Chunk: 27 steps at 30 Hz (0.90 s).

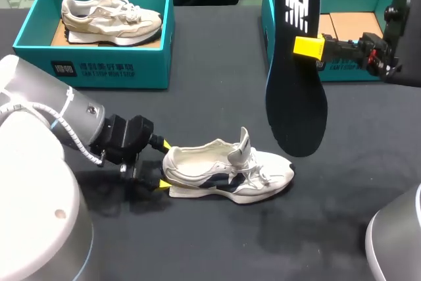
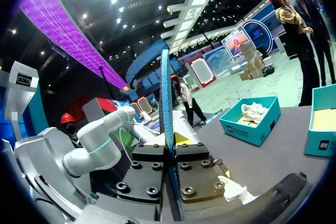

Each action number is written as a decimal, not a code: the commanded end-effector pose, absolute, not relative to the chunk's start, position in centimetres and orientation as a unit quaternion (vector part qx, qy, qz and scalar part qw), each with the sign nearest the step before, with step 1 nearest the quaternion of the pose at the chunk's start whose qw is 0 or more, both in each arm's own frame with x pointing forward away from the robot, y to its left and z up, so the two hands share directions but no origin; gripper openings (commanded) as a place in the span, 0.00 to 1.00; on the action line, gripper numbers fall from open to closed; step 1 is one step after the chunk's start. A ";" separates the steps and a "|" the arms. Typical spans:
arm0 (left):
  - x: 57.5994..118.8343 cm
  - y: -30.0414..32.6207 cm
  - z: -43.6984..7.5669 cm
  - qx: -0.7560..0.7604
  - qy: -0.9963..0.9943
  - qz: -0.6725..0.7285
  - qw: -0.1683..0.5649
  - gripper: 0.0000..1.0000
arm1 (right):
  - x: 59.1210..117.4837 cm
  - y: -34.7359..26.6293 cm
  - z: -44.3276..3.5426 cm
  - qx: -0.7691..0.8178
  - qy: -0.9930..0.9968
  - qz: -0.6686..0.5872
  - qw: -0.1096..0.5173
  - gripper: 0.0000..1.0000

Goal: Take the shoe out of the shoebox, open the shoe tongue, remove and reinsert the insole, then place the shoe into the shoebox

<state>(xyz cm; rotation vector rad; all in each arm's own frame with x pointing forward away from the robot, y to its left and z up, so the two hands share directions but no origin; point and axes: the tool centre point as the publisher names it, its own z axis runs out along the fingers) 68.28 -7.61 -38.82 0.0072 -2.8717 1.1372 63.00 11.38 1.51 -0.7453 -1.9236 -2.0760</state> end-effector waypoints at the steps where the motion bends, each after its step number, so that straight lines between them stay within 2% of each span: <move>1: 68.3 -8.0 -38.5 -0.009 -0.941 0.338 0.032 1.00 | 61.8 11.3 1.4 -0.276 -0.653 -0.700 0.086 0.00; 11: 68.6 -8.4 -36.2 -0.007 -0.980 0.186 0.065 1.00 | 61.8 11.3 1.4 -0.276 -0.653 -0.700 0.086 0.00; 19: 68.4 -8.8 -35.6 0.005 -0.995 0.095 0.030 1.00 | 61.8 11.3 1.4 -0.276 -0.653 -0.700 0.086 0.00; 27: 68.1 -8.8 -36.0 0.009 -0.997 0.069 0.033 1.00 | 61.8 11.3 1.4 -0.276 -0.653 -0.700 0.086 0.00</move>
